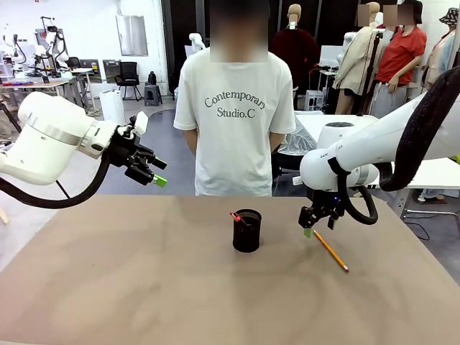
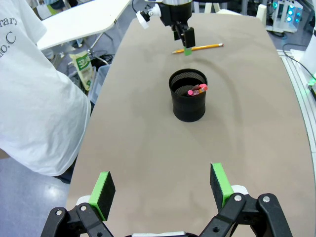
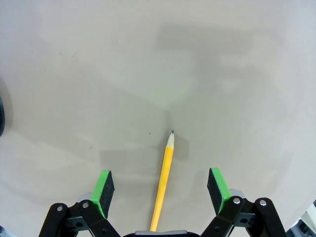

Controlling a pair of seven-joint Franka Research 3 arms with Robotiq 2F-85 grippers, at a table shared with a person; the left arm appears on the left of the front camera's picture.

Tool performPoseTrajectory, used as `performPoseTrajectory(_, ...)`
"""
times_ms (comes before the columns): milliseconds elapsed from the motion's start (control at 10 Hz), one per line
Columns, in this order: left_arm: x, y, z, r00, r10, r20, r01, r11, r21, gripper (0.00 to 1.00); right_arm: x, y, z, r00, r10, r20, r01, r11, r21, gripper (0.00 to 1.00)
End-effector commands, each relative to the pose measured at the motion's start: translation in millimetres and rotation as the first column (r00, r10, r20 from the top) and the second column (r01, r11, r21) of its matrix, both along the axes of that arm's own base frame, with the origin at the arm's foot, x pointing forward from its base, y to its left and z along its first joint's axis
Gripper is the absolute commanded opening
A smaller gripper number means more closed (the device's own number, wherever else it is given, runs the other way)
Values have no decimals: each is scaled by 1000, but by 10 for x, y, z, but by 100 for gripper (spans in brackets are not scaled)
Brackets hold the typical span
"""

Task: Place the pens into the pen holder.
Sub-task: Pick up a writing instrument from the table and place it into the Pen holder.

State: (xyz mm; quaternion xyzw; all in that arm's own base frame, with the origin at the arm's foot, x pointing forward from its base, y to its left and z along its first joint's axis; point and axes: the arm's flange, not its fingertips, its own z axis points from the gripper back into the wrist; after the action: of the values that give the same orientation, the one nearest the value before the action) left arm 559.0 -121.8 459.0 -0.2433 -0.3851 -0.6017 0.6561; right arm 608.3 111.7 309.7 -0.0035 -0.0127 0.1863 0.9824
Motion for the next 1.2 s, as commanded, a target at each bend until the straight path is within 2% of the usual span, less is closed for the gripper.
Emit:
performPoseTrajectory(0, -1, 11, 5, 1000, 1, 1, -1, 1000, 4, 100, 4, -24, 6, 1000, 2, 3, -2, 1000, -8, 100)
performPoseTrajectory(800, -1, 11, 5, 1000, 1, 1, -1, 1000, 4, 100, 115, -98, -212, 999, -41, -18, 41, 999, -25, 100)
performPoseTrajectory(1100, -1, 11, 5, 1000, 1, 1, -1, 1000, 4, 100, 87, -93, -206, 1000, -7, 5, 7, 1000, -2, 100)
